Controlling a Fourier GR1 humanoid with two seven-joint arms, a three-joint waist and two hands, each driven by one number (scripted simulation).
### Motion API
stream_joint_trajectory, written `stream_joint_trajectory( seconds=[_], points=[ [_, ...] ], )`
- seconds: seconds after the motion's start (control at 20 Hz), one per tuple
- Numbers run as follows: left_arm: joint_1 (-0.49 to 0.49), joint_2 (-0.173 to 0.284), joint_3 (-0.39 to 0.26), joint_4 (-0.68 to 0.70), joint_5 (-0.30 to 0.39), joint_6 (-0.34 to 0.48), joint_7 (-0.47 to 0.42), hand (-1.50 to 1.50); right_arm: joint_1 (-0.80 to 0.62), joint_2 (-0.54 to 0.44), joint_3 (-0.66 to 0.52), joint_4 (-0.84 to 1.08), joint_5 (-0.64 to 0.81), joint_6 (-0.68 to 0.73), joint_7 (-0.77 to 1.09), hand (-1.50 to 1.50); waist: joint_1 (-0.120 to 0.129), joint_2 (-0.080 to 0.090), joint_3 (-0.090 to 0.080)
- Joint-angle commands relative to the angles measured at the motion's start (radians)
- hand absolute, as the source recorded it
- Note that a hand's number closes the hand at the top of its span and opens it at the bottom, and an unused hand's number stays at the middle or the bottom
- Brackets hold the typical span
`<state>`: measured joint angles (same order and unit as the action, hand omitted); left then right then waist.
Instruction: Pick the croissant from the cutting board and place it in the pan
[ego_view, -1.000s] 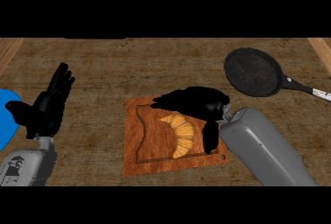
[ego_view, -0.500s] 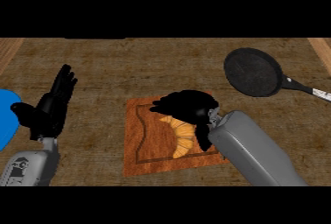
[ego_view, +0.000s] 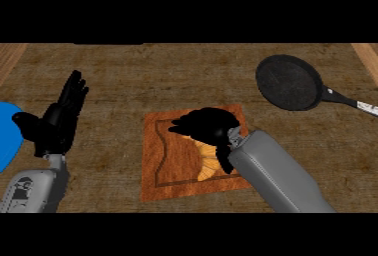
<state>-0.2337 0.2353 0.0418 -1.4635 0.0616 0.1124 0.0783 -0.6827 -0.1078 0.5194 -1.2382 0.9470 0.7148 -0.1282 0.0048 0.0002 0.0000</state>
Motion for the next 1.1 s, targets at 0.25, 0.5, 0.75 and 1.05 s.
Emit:
stream_joint_trajectory(
  seconds=[0.25,0.5,0.75,1.05],
  points=[
    [-0.026,-0.037,0.009,0.065,-0.043,0.003,-0.048,0.00,0.005,-0.004,-0.009,0.064,0.116,0.007,-0.070,-1.50,-0.003,0.001,0.000],
    [-0.014,-0.033,0.019,0.025,-0.033,-0.018,-0.031,0.00,0.058,0.084,0.044,0.171,0.176,-0.077,-0.080,-1.50,0.000,0.001,0.000],
    [0.004,0.002,0.054,-0.003,-0.007,-0.058,-0.002,0.00,0.015,0.059,0.052,0.186,0.194,-0.117,-0.235,1.50,0.002,0.001,0.000],
    [-0.058,0.010,0.082,0.026,-0.002,-0.068,0.040,0.00,0.029,0.048,0.017,0.174,0.241,-0.105,-0.267,1.50,-0.003,0.001,0.000]
  ],
)
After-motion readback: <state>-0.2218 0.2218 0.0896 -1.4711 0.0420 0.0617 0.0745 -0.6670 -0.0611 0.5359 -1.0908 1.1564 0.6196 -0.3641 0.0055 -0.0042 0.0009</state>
